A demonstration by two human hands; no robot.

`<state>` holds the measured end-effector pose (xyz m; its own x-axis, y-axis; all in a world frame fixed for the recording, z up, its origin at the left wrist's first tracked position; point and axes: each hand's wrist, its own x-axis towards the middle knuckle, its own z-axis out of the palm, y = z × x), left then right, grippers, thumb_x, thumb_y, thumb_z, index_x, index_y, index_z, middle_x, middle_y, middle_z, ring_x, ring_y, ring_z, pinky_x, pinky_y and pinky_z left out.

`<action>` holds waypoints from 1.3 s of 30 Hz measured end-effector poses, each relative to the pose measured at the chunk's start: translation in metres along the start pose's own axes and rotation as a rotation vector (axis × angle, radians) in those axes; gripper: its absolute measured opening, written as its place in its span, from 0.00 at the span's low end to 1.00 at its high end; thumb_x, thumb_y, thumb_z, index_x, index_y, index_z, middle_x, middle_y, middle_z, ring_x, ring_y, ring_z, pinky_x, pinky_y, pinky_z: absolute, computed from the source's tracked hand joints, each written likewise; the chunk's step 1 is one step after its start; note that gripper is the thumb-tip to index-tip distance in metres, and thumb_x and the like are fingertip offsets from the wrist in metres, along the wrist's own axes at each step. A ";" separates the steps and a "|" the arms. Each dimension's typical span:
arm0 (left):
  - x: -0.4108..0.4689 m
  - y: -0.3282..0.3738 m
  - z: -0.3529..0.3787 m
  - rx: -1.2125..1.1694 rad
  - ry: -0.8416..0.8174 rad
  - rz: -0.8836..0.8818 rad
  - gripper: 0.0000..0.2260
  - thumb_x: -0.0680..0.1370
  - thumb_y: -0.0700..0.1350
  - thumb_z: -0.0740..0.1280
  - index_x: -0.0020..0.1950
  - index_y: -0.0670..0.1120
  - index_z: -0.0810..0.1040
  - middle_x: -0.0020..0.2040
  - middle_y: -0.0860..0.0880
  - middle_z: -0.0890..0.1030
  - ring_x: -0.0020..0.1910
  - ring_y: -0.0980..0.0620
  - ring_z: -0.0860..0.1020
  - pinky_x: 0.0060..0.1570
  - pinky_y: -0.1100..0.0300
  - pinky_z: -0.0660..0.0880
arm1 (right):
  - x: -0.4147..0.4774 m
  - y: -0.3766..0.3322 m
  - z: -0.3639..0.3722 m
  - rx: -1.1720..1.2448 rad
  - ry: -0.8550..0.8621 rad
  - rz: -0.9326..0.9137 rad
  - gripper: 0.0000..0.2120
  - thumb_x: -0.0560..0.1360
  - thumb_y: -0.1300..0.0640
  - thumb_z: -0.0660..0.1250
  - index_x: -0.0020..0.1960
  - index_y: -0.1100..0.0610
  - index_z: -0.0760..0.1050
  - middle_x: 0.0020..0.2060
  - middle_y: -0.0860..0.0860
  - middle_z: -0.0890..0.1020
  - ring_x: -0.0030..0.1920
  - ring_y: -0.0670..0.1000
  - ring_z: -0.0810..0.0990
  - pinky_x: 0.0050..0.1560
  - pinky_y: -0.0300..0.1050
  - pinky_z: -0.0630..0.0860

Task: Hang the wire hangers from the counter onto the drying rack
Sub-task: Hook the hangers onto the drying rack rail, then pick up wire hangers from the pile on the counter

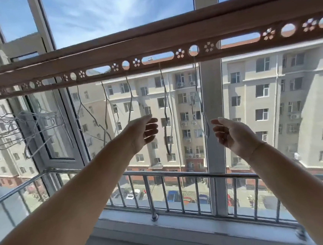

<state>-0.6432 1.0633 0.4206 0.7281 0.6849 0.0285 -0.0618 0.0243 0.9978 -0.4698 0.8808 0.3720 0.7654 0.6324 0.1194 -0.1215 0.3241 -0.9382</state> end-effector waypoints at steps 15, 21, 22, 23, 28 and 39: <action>-0.050 -0.151 0.102 0.207 -0.372 -0.166 0.10 0.78 0.44 0.64 0.55 0.41 0.77 0.42 0.47 0.79 0.40 0.52 0.76 0.42 0.59 0.72 | -0.095 0.069 -0.134 -0.428 0.123 -0.015 0.19 0.73 0.59 0.68 0.63 0.59 0.71 0.46 0.53 0.78 0.45 0.49 0.76 0.43 0.40 0.71; -0.069 -0.196 0.195 0.396 -0.584 -0.049 0.07 0.77 0.43 0.67 0.55 0.47 0.78 0.48 0.48 0.81 0.47 0.51 0.77 0.51 0.56 0.72 | -0.144 0.069 -0.228 -0.591 0.290 -0.050 0.20 0.71 0.57 0.71 0.61 0.56 0.71 0.52 0.54 0.76 0.53 0.52 0.75 0.54 0.45 0.75; -0.075 -0.204 0.214 0.420 -0.631 -0.039 0.09 0.77 0.43 0.67 0.57 0.46 0.77 0.50 0.48 0.81 0.48 0.51 0.77 0.51 0.57 0.72 | -0.154 0.067 -0.247 -0.616 0.338 -0.053 0.22 0.71 0.57 0.72 0.63 0.57 0.71 0.54 0.55 0.75 0.55 0.52 0.75 0.56 0.46 0.75; -0.083 -0.212 0.234 0.439 -0.670 -0.028 0.12 0.77 0.44 0.67 0.59 0.45 0.76 0.52 0.48 0.81 0.49 0.52 0.77 0.50 0.59 0.72 | -0.165 0.064 -0.267 -0.641 0.375 -0.046 0.24 0.71 0.57 0.72 0.65 0.58 0.70 0.55 0.56 0.74 0.55 0.52 0.74 0.56 0.45 0.73; -0.127 -0.242 0.345 0.446 -0.832 0.004 0.14 0.76 0.43 0.68 0.61 0.47 0.74 0.56 0.47 0.80 0.54 0.52 0.78 0.55 0.60 0.75 | -0.226 0.048 -0.368 -0.690 0.533 0.003 0.26 0.70 0.55 0.72 0.66 0.54 0.68 0.57 0.53 0.71 0.60 0.52 0.70 0.59 0.46 0.70; -0.231 -0.291 0.572 0.425 -1.031 0.039 0.20 0.75 0.41 0.69 0.67 0.41 0.72 0.60 0.44 0.77 0.58 0.50 0.76 0.56 0.61 0.71 | -0.363 0.002 -0.553 -0.789 0.826 0.101 0.31 0.70 0.57 0.72 0.69 0.58 0.64 0.68 0.59 0.66 0.69 0.55 0.66 0.64 0.45 0.66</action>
<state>-0.4026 0.4816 0.1582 0.9612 -0.2571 -0.1004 -0.0022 -0.3708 0.9287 -0.3986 0.2629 0.1468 0.9913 -0.1193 0.0557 0.0008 -0.4180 -0.9085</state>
